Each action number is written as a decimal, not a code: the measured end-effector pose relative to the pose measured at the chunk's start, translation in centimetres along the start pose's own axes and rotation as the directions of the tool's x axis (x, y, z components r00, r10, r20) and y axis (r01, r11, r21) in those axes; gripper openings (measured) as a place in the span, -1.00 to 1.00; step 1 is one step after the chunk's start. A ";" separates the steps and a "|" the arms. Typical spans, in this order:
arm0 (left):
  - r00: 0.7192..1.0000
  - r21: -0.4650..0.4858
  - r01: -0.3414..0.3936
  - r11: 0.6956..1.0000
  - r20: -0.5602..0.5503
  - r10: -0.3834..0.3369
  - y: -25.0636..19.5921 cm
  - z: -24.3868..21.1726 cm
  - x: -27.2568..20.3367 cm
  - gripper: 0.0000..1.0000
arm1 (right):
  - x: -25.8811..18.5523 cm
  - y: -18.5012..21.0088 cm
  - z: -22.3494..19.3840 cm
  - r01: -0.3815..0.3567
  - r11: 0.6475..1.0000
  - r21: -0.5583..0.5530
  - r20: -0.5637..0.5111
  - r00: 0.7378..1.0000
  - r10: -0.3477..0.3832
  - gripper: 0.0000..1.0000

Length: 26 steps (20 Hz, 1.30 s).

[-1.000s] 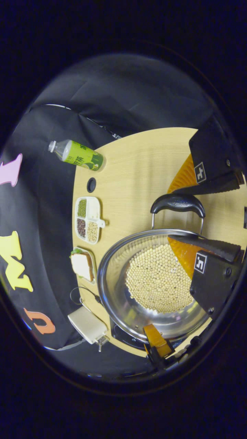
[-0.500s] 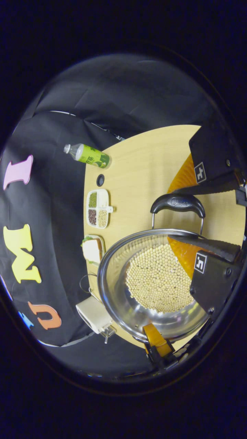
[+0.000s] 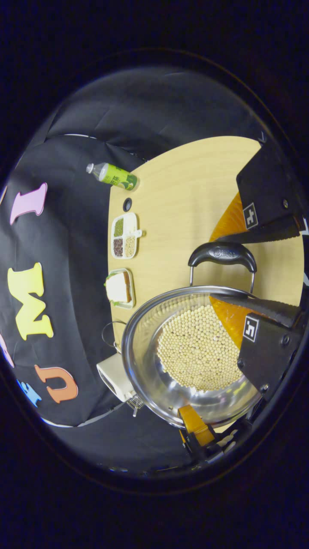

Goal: First push the handle of the pot to place it horizontally, then grasp the pot with both hands and set it on the induction cooktop.

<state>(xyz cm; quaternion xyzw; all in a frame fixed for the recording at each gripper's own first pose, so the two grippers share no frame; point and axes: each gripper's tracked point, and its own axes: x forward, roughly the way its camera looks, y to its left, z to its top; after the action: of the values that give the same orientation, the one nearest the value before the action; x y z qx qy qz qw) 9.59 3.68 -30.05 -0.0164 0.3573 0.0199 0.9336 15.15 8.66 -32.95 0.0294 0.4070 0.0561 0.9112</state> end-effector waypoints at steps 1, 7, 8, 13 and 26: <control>1.000 -0.004 -0.005 1.000 -0.002 0.005 0.7 0.0 -0.1 0.17 | 0.1 0.7 0.2 -0.003 1.000 -0.003 0.002 1.000 0.003 0.14; 0.999 -0.007 -0.034 0.999 0.001 0.034 5.2 0.9 0.1 0.17 | 0.9 5.4 0.8 -0.018 1.000 -0.006 -0.005 1.000 0.018 0.14; 0.999 -0.007 -0.038 0.999 0.000 0.038 6.0 1.1 0.2 0.17 | 1.0 6.1 1.0 -0.020 1.000 -0.007 -0.006 1.000 0.020 0.14; 0.998 -0.007 -0.057 0.998 0.000 0.057 9.3 1.9 0.9 0.17 | 2.2 9.4 1.5 -0.032 0.999 -0.004 -0.017 0.999 0.032 0.14; 0.997 -0.007 -0.076 0.997 -0.030 0.076 14.7 1.9 5.5 0.17 | 7.1 15.0 2.1 -0.026 1.000 0.014 -0.056 0.998 0.027 0.12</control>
<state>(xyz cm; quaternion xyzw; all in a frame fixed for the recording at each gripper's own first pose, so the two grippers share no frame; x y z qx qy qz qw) 14.27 18.58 -32.57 -0.0068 0.3714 0.0567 0.9267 20.25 24.47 -35.31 0.0390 0.4325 0.0663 0.8984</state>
